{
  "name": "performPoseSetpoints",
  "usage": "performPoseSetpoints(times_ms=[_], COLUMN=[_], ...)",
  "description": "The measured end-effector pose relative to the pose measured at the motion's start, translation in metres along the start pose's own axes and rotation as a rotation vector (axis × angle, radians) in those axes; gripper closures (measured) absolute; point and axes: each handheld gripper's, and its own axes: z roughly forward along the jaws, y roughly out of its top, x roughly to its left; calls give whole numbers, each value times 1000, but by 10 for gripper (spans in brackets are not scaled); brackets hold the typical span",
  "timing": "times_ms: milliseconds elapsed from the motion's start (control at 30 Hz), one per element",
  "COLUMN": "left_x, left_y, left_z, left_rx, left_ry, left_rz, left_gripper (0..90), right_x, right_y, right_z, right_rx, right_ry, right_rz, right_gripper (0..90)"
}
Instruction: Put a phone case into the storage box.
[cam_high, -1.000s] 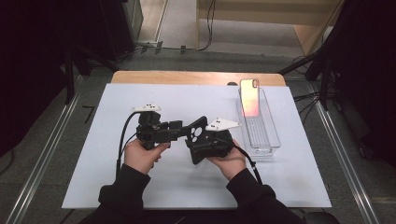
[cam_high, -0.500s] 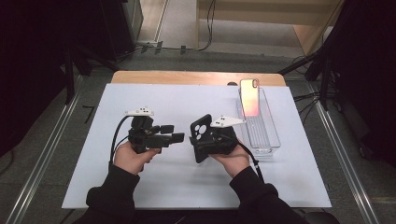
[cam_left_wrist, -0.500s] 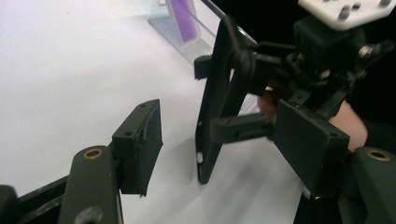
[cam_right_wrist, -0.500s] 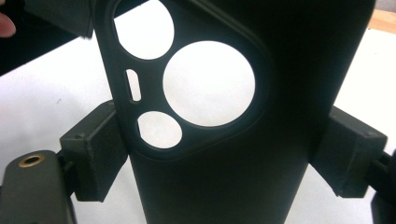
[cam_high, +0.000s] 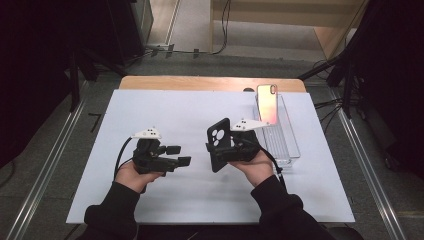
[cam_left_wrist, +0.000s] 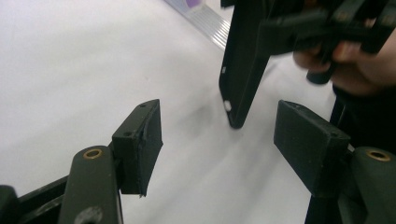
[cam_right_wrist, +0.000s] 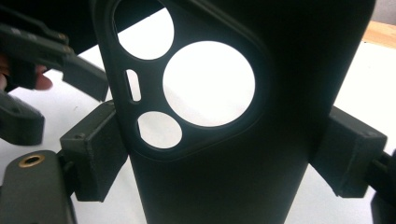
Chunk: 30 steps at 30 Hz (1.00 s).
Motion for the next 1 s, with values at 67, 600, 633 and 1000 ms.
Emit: performPoseSetpoints(times_ms=[67,600,633,1000], left_x=[1,8,8,12], left_y=[-4,-28,-29,-37], left_z=[-1,-12,-13,-22], left_rx=[9,61,63,65], left_ry=[-3,-3,0,25], left_rz=[20,37,34,13], left_gripper=[323,294,294,294], right_x=[-2,-24,-26,-51], right_y=[3,29,31,50], right_z=[-4,-39,-41,-72], right_rx=[-5,-10,-13,-54], right_ry=[5,36,36,-25], right_rz=[-5,-11,-8,29], right_gripper=[124,124,124,124])
